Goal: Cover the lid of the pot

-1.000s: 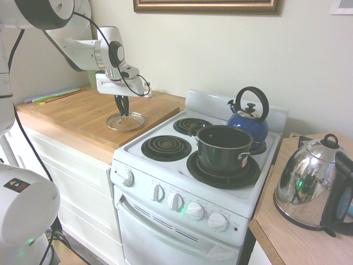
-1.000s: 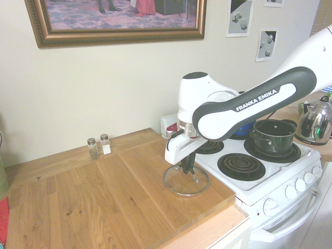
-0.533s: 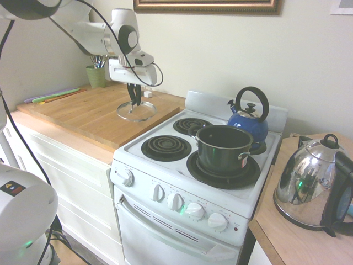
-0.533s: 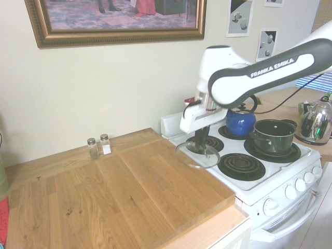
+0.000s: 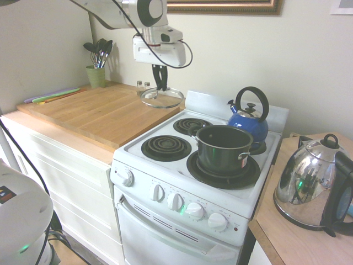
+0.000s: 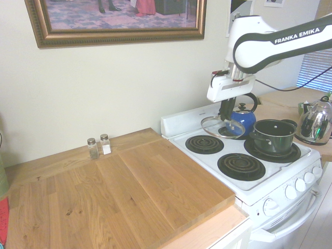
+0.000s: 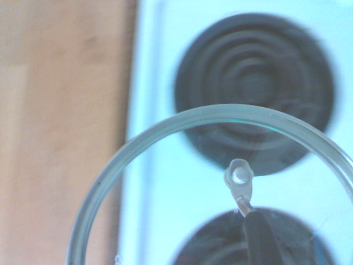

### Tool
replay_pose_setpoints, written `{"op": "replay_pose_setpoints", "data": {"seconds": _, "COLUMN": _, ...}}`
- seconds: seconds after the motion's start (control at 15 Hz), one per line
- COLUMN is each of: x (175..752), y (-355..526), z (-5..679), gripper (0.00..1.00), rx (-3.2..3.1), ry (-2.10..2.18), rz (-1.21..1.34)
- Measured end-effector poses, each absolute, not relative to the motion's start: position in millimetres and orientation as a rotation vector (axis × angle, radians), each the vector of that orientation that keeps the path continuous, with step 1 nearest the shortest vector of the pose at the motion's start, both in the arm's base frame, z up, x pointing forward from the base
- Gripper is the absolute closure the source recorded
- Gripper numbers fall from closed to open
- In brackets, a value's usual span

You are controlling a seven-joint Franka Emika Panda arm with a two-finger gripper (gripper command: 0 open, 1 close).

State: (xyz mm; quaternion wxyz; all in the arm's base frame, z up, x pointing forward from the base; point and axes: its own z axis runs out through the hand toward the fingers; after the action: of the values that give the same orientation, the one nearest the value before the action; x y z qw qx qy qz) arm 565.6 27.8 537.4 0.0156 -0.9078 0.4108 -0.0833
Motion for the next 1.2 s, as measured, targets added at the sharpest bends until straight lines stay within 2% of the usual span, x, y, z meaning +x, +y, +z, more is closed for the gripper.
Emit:
{"op": "replay_pose_setpoints", "data": {"seconds": 0.53, "x": 561, "y": -113, "z": 561, "gripper": 1.0, "rx": -2.723, "ry": 1.544, "rz": -0.238}}
{"op": "replay_pose_setpoints", "data": {"seconds": 1.2, "x": 516, "y": -205, "z": 539, "gripper": 1.0, "rx": -2.702, "ry": 1.673, "rz": -0.164}}
